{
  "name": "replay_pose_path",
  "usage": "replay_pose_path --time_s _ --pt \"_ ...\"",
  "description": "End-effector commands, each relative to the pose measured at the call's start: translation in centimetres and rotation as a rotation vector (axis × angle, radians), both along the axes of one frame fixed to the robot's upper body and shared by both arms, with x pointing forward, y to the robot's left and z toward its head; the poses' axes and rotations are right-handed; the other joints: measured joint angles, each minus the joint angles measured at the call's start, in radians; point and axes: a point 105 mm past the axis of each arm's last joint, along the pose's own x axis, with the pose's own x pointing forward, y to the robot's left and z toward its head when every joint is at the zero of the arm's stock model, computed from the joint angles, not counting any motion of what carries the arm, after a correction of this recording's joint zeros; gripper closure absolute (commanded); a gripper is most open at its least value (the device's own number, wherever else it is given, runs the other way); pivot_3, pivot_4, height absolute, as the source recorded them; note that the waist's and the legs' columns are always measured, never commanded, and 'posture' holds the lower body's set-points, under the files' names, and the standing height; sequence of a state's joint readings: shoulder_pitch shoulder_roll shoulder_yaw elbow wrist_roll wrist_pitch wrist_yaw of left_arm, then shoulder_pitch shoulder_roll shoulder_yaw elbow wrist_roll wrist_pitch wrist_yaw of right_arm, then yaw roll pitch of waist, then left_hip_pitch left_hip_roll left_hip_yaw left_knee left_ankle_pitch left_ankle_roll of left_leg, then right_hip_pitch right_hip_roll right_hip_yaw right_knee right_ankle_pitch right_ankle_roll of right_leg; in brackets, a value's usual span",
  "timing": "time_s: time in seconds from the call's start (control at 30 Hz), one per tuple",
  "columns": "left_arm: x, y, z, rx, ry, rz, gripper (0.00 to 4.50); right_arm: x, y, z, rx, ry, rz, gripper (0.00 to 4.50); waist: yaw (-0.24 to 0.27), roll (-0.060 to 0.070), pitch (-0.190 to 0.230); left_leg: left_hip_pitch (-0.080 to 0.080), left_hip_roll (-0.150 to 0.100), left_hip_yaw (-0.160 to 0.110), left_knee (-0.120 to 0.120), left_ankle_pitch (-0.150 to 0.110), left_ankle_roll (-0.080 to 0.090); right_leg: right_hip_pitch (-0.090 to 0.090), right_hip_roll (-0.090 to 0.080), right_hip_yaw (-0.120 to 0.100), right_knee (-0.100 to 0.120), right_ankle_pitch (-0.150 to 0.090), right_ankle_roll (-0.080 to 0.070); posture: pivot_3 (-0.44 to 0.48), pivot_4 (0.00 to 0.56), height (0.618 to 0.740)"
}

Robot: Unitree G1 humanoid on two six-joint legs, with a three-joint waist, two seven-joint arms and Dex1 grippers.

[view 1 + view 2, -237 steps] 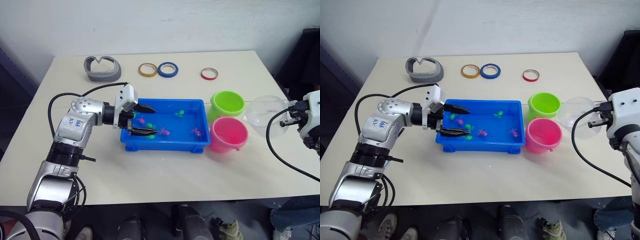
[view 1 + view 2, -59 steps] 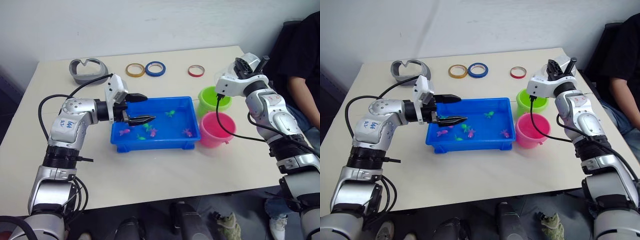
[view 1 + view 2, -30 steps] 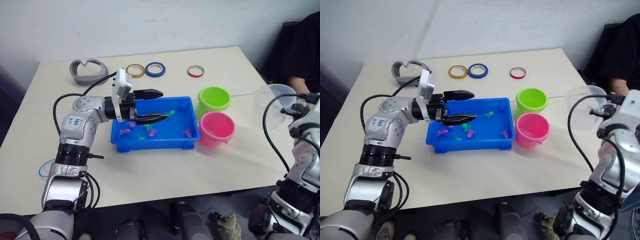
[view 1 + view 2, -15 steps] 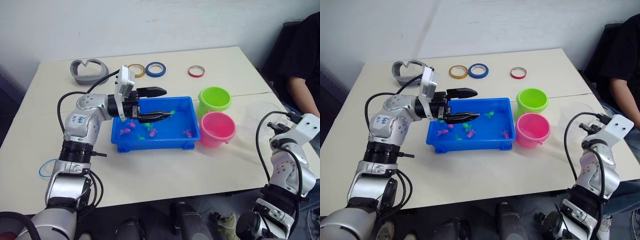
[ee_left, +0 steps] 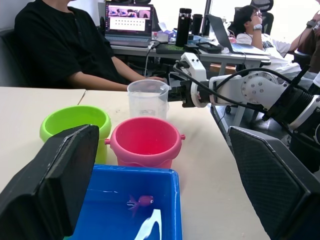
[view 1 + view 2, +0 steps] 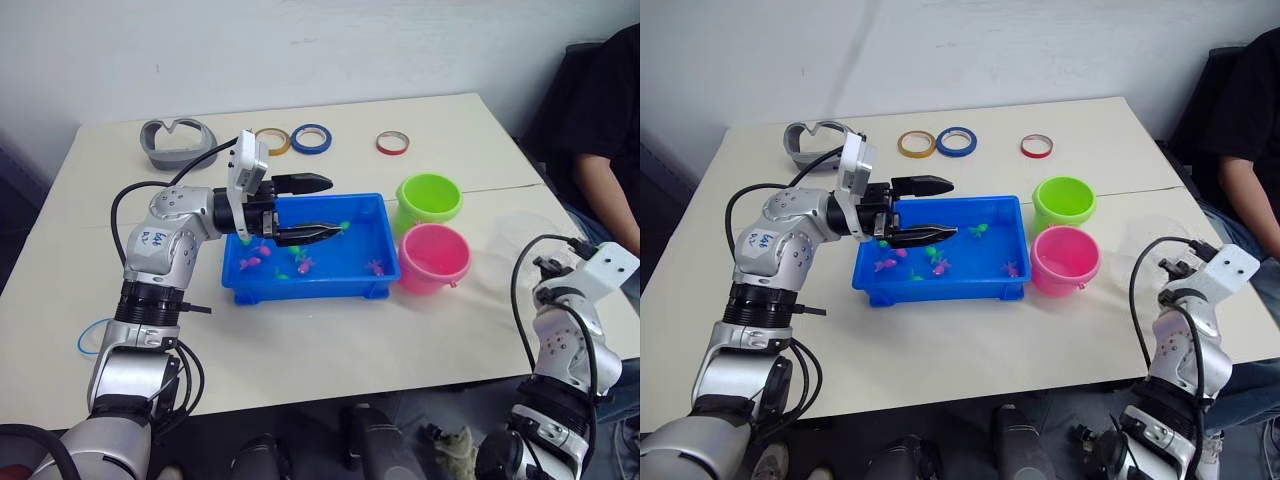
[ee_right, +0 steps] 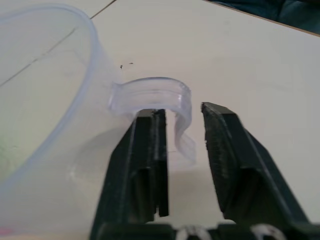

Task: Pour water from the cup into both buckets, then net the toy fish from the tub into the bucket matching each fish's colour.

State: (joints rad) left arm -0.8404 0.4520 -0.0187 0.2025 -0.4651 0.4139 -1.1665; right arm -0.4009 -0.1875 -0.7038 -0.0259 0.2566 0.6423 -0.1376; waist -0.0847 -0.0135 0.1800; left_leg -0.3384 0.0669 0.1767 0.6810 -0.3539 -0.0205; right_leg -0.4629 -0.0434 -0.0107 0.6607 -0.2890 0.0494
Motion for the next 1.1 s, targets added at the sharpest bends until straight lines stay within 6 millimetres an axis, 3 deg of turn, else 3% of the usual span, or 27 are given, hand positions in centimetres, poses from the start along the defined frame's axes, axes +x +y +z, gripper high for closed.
replay_pose_path --time_s 0.03,0.1,0.43,0.57,0.67,0.87,1.1 --pt "-0.5 0.1 0.8 0.004 -0.048 -0.016 0.0 -0.6 -0.4 1.7 -0.061 -0.022 0.001 1.16 0.001 0.0 0.0 0.0 0.0 0.0 0.0 0.0 0.0 0.0 0.0 0.0 0.0 0.0 0.0 0.0 0.15 0.727" --pt "-0.5 0.1 0.8 0.005 -0.048 -0.014 0.0 -1.3 -0.5 2.1 -0.094 -0.012 0.006 0.22 0.001 0.0 0.0 0.0 0.0 0.0 0.0 0.0 0.0 0.0 0.0 0.0 0.0 0.0 0.0 0.0 0.15 0.727" --pt "-0.1 0.1 0.4 0.009 -0.043 -0.016 0.0 -4.3 0.6 2.6 -0.17 0.064 0.083 0.22 0.002 0.0 0.0 0.0 0.0 0.0 -0.001 0.0 0.0 0.0 0.0 0.0 -0.001 0.0 0.0 0.0 0.15 0.727" --pt "-0.2 0.1 0.3 0.008 -0.04 -0.017 0.0 -5.2 1.9 2.2 -0.208 0.138 0.195 0.22 0.003 0.0 0.0 0.0 0.0 0.0 -0.001 0.0 0.0 0.0 0.0 0.0 -0.001 0.0 0.0 0.0 0.15 0.727" --pt "0.0 0.7 0.2 0.008 -0.039 0.02 0.0 -6.6 2.5 3.0 -0.255 0.168 0.318 0.22 0.007 0.0 0.0 0.0 0.0 -0.001 -0.002 0.0 0.0 0.0 0.001 -0.001 -0.002 0.0 0.0 0.0 0.15 0.727" --pt "1.3 2.7 0.1 0.017 -0.015 0.168 0.0 -8.4 7.3 7.1 -0.38 0.149 0.837 0.22 0.003 -0.003 0.002 0.0 -0.001 -0.001 -0.003 -0.001 0.001 0.001 0.001 0.0 -0.004 0.001 0.002 0.0 0.15 0.727" --pt "2.7 7.3 0.4 0.007 0.021 0.423 0.0 -8.3 14.1 10.7 -0.413 0.028 1.332 0.1 0.003 -0.017 0.01 0.001 0.002 -0.003 -0.003 0.001 0.001 0.004 -0.001 -0.002 -0.007 0.004 0.001 0.0 0.15 0.727"
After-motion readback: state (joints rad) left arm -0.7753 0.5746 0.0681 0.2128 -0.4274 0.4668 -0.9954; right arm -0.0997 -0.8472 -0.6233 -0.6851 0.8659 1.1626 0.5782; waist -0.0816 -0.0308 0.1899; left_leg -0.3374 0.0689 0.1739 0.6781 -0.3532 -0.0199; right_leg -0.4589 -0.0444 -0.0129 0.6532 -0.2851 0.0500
